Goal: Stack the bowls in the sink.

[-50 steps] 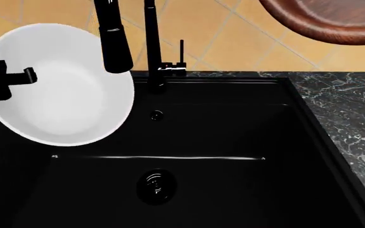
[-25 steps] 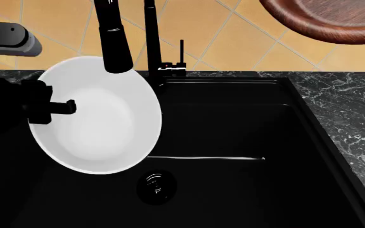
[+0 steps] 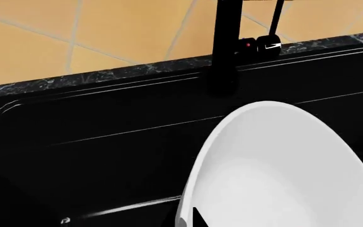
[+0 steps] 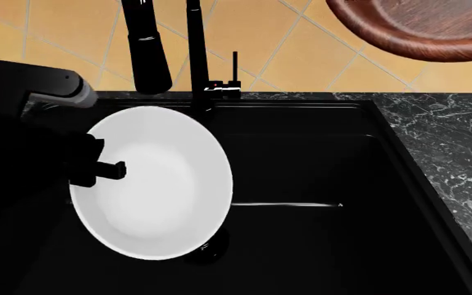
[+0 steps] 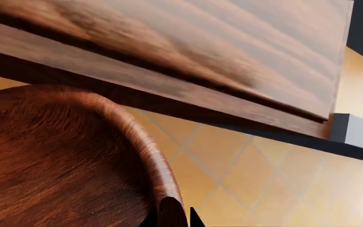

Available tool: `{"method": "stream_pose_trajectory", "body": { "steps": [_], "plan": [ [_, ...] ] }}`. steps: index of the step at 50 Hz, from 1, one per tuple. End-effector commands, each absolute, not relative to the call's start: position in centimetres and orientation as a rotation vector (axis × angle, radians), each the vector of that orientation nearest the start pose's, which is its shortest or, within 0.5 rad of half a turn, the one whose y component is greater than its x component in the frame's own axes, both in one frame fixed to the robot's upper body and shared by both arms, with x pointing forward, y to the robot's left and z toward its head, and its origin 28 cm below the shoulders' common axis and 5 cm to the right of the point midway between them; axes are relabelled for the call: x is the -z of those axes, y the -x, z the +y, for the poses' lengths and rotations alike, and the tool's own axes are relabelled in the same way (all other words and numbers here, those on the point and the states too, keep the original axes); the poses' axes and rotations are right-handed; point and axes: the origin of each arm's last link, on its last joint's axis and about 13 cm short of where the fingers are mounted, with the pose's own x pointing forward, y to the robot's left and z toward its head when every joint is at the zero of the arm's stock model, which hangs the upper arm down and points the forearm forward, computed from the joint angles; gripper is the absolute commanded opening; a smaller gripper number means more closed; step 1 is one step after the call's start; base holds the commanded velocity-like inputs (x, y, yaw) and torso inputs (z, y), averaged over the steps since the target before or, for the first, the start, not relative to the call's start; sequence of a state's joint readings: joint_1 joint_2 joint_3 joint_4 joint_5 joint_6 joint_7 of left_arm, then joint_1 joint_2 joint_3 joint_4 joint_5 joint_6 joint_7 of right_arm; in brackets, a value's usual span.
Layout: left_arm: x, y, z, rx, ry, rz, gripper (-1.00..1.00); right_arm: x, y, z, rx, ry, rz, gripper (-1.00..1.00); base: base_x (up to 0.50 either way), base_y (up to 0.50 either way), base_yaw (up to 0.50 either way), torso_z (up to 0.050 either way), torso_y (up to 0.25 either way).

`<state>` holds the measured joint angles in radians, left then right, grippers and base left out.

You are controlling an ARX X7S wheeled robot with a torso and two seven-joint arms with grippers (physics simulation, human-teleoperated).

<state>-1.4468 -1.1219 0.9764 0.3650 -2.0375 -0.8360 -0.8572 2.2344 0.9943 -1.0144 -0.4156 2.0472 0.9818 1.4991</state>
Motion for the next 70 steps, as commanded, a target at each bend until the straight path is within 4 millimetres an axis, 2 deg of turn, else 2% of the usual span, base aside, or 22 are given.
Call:
{"method": "stream_pose_trajectory", "body": {
  "steps": [1, 20, 31, 46, 70],
  "plan": [
    [-28.2, -22.2, 27.4, 0.251, -0.052, 0.477, -1.00, -42.9, -15.2, -13.8, 0.398, 0.294, -0.356, -1.00, 0.00, 0.00, 0.00, 0.000, 0.000],
    [-26.6, -23.2, 27.6, 0.290, 0.068, 0.522, -1.00, -42.9, -15.6, -13.7, 0.394, 0.296, -0.346, -1.00, 0.00, 0.00, 0.00, 0.001, 0.001],
    [-24.9, -24.1, 28.2, 0.259, 0.115, 0.529, -1.00, -42.7, -15.7, -13.8, 0.394, 0.297, -0.338, -1.00, 0.00, 0.00, 0.00, 0.000, 0.001],
    [-22.6, -24.2, 29.2, 0.238, 0.189, 0.538, -1.00, -42.4, -16.0, -13.6, 0.389, 0.300, -0.328, -1.00, 0.00, 0.00, 0.00, 0.000, 0.001],
    [-21.2, -24.9, 28.5, 0.263, 0.160, 0.616, -1.00, -42.2, -16.3, -13.6, 0.387, 0.295, -0.318, -1.00, 0.00, 0.00, 0.00, 0.000, 0.000]
  ]
}}
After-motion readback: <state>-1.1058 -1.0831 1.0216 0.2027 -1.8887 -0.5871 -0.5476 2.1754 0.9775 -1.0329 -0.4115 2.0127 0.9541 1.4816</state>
